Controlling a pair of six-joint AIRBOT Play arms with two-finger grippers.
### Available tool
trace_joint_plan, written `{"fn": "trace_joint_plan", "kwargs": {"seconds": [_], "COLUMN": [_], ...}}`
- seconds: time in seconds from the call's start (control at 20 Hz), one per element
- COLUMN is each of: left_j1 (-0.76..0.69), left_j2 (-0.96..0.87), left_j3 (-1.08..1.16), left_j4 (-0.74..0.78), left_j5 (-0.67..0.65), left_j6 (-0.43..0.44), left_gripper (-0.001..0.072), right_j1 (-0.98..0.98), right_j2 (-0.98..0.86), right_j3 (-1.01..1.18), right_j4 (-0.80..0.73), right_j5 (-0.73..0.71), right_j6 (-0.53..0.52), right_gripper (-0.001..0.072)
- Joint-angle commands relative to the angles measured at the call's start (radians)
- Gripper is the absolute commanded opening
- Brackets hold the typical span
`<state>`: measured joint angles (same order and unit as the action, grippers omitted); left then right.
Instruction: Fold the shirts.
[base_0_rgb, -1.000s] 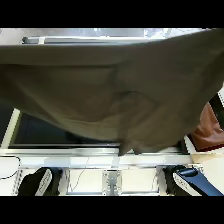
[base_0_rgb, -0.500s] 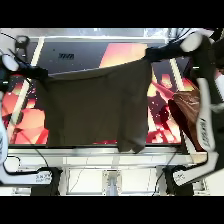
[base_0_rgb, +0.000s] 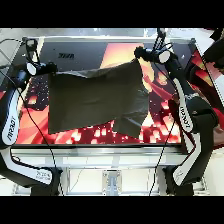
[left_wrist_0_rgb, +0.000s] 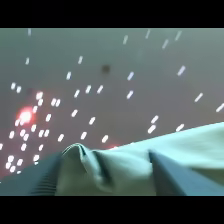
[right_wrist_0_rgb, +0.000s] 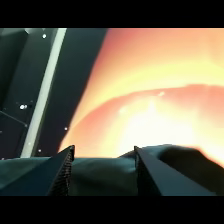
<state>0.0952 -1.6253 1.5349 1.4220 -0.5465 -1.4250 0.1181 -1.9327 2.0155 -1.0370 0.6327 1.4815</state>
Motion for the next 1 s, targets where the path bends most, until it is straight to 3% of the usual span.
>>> {"fn": "trace_joint_plan", "kwargs": {"seconds": [0.0,0.15,0.25,0.35,0.45,0.55,0.6,0.65,0.8,0.95], "left_j1": [0.017,0.111,0.234,0.381,0.525,0.65,0.7,0.751,0.845,0.854], "left_j2": [0.131,0.34,0.49,0.653,0.833,1.003,1.057,1.086,1.03,0.887], "left_j3": [0.018,0.001,-0.1,-0.298,-0.565,-0.828,-0.919,-0.992,-1.109,-1.119], "left_j4": [-0.043,-0.008,-0.007,-0.009,-0.01,-0.013,-0.038,-0.099,-0.362,-0.459], "left_j5": [-0.064,-0.234,-0.247,-0.278,-0.294,-0.307,-0.35,-0.436,-0.639,-0.637], "left_j6": [-0.004,-0.005,-0.04,-0.107,-0.203,-0.376,-0.411,-0.397,-0.19,-0.152], "left_gripper": [0.0639,0.0639,0.0628,0.0628,0.0628,0.0628,0.0627,0.0627,0.0627,0.0627], "right_j1": [-0.045,-0.141,-0.217,-0.297,-0.363,-0.4,-0.405,-0.405,-0.404,-0.404], "right_j2": [0.049,0.214,0.333,0.438,0.549,0.66,0.707,0.748,0.787,0.788], "right_j3": [0.085,0.042,-0.036,-0.154,-0.33,-0.549,-0.647,-0.733,-0.834,-0.833], "right_j4": [0.016,-0.138,-0.227,-0.224,-0.185,-0.117,-0.093,-0.081,-0.058,-0.029], "right_j5": [0.214,0.534,0.761,0.843,0.806,0.695,0.631,0.564,0.493,0.479], "right_j6": [0.001,-0.017,-0.079,-0.123,-0.144,-0.164,-0.168,-0.168,-0.17,-0.197], "right_gripper": [0.0432,0.0431,0.0429,0.0428,0.0428,0.0429,0.043,0.043,0.043,0.043]}}
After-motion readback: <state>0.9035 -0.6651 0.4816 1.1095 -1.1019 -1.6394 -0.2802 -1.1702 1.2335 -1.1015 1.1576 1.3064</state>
